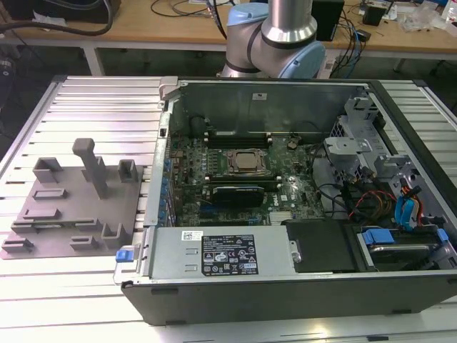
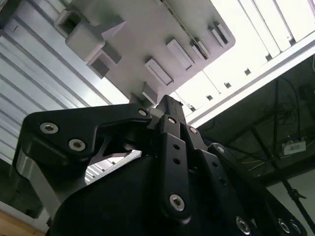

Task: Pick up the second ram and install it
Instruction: 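Pick up the second ram and move it above second insertion slot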

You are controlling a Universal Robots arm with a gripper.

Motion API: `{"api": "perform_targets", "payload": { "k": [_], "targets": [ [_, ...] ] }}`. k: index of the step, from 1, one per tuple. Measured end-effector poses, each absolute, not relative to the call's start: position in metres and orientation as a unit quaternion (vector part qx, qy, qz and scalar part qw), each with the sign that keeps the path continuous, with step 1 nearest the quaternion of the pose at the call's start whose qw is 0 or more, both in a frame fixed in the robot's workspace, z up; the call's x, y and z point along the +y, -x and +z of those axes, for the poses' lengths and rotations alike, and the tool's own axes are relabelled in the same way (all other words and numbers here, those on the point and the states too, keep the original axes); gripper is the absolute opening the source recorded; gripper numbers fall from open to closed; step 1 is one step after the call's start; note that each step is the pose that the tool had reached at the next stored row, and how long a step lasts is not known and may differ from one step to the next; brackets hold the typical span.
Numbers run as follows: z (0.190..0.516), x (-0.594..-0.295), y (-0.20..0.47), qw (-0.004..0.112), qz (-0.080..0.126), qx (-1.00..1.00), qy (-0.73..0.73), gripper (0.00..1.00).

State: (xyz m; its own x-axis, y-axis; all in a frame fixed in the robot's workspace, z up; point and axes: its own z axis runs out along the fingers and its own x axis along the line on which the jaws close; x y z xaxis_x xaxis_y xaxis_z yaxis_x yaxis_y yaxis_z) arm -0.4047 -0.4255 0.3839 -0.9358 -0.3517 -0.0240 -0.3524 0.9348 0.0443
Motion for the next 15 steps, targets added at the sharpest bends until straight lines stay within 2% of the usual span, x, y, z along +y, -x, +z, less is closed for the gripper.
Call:
{"api": "perform_targets", "payload": {
  "k": [15],
  "targets": [
    [0.3839,-0.4255,0.4047,0.005,0.025,0.960,0.279,0.08]
  ]
}}
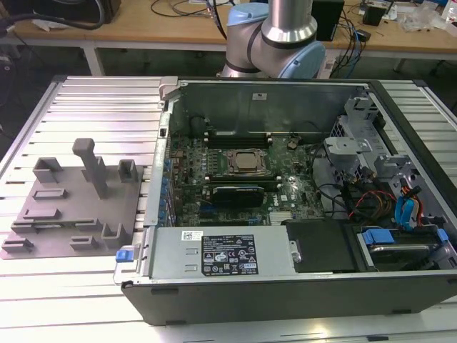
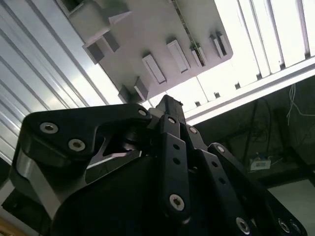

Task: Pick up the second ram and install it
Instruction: 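Pick up the second ram and move it above second insertion slot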

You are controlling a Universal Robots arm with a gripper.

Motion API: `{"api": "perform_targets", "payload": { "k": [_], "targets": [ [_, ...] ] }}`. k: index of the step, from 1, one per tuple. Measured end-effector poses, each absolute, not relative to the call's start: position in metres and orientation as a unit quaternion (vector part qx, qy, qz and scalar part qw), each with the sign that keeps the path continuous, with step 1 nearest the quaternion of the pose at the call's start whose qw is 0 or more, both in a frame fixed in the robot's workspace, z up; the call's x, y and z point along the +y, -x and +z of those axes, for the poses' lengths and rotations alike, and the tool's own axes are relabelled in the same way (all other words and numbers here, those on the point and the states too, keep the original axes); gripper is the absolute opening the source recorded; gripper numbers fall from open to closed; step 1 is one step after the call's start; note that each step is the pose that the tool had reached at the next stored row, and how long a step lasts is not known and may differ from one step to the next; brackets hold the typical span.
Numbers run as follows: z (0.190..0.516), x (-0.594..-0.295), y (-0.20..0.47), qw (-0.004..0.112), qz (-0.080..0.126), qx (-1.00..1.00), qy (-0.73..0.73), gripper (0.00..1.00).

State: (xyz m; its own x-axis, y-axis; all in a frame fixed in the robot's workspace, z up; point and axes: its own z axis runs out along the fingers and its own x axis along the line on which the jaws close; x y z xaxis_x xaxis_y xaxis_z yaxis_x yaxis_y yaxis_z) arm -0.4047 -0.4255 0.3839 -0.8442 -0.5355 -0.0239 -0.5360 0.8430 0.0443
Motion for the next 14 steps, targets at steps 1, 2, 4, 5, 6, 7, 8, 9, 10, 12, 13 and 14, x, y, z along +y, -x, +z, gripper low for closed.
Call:
{"api": "perform_targets", "payload": {
  "k": [1,2,4,5,6,7,8,9,10,12,13,14],
  "targets": [
    [0.3840,-0.4255,0.4047,0.005,0.025,0.959,0.283,0.08],
    [0.3839,-0.4255,0.4047,0.005,0.025,0.956,0.293,0.08],
    [0.3839,-0.4255,0.4047,0.005,0.025,0.952,0.304,0.08],
    [0.3840,-0.4255,0.4047,0.005,0.025,0.951,0.308,0.08],
    [0.3839,-0.4255,0.4047,0.004,0.025,0.949,0.315,0.08],
    [0.3840,-0.4255,0.4047,0.004,0.025,0.946,0.324,0.08],
    [0.3839,-0.4255,0.4047,0.004,0.025,0.943,0.331,0.08],
    [0.3840,-0.4255,0.4047,0.004,0.025,0.942,0.334,0.08],
    [0.3839,-0.4255,0.4047,0.004,0.025,0.941,0.338,0.08],
    [0.3839,-0.4255,0.4047,0.003,0.025,0.936,0.350,0.08],
    [0.3839,-0.4255,0.4047,0.003,0.025,0.933,0.358,0.08],
    [0.3840,-0.4255,0.4047,0.003,0.025,0.931,0.365,0.08]
  ]
}}
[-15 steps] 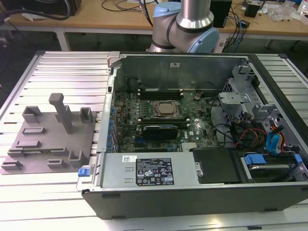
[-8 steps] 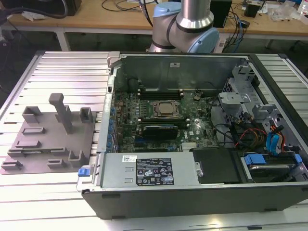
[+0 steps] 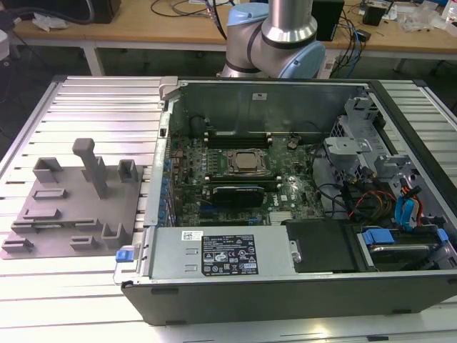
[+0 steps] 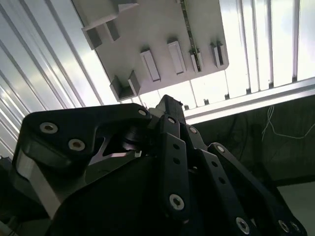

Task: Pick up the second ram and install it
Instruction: 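Pick up the second ram and move it above second insertion slot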

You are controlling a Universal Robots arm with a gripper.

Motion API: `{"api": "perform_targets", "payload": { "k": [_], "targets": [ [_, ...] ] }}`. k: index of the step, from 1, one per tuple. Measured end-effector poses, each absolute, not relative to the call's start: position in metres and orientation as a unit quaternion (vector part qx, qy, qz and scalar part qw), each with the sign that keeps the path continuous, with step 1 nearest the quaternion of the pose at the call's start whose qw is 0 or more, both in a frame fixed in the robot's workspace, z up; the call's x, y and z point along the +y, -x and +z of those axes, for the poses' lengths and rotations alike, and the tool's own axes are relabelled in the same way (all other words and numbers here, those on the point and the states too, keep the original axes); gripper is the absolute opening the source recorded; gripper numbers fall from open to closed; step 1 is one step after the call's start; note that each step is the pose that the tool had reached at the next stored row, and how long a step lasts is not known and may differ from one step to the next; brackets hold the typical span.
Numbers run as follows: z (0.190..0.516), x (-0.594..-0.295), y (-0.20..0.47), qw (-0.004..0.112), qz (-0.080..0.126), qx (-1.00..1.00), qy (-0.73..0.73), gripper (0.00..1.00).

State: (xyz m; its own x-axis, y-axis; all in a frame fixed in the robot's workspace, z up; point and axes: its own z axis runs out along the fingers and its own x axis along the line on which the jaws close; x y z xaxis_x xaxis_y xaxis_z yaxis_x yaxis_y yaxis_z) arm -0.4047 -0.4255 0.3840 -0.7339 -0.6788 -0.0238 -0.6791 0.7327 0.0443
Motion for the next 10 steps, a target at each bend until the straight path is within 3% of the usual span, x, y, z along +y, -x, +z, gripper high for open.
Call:
{"api": "perform_targets", "payload": {
  "k": [10],
  "targets": [
    [0.3840,-0.4255,0.4047,0.001,0.025,0.906,0.422,0.08]
  ]
}}
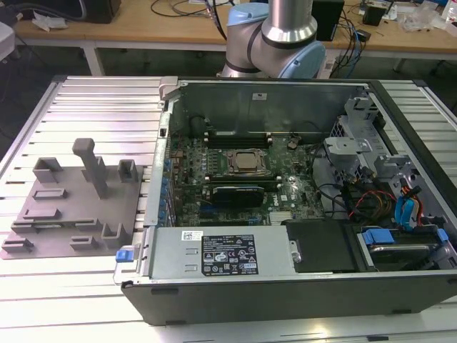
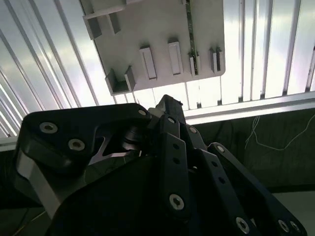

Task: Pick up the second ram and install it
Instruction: 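Pick up the second ram and move it above second insertion slot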

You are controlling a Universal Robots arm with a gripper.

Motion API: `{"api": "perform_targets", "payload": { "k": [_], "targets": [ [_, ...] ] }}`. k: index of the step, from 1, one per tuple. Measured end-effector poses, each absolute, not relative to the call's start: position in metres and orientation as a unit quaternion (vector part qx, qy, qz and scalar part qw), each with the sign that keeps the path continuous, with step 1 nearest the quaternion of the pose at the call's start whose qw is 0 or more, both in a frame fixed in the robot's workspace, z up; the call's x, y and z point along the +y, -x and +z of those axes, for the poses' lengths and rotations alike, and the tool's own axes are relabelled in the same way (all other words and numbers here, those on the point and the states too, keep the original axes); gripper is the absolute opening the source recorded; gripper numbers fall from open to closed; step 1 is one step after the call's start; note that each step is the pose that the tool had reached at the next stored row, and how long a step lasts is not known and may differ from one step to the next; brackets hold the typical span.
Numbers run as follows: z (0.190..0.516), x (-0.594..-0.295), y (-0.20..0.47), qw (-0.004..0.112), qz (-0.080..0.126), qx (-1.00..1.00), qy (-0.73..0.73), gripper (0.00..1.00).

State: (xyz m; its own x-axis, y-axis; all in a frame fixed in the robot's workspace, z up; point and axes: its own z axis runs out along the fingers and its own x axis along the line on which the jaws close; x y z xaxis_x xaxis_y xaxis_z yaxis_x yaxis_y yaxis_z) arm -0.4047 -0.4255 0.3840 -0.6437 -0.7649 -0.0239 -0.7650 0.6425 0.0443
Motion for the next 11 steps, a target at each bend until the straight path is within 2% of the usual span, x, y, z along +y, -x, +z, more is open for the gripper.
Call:
{"api": "perform_targets", "payload": {
  "k": [11],
  "targets": [
    [0.3840,-0.4255,0.4047,0.000,0.025,0.878,0.477,0.08]
  ]
}}
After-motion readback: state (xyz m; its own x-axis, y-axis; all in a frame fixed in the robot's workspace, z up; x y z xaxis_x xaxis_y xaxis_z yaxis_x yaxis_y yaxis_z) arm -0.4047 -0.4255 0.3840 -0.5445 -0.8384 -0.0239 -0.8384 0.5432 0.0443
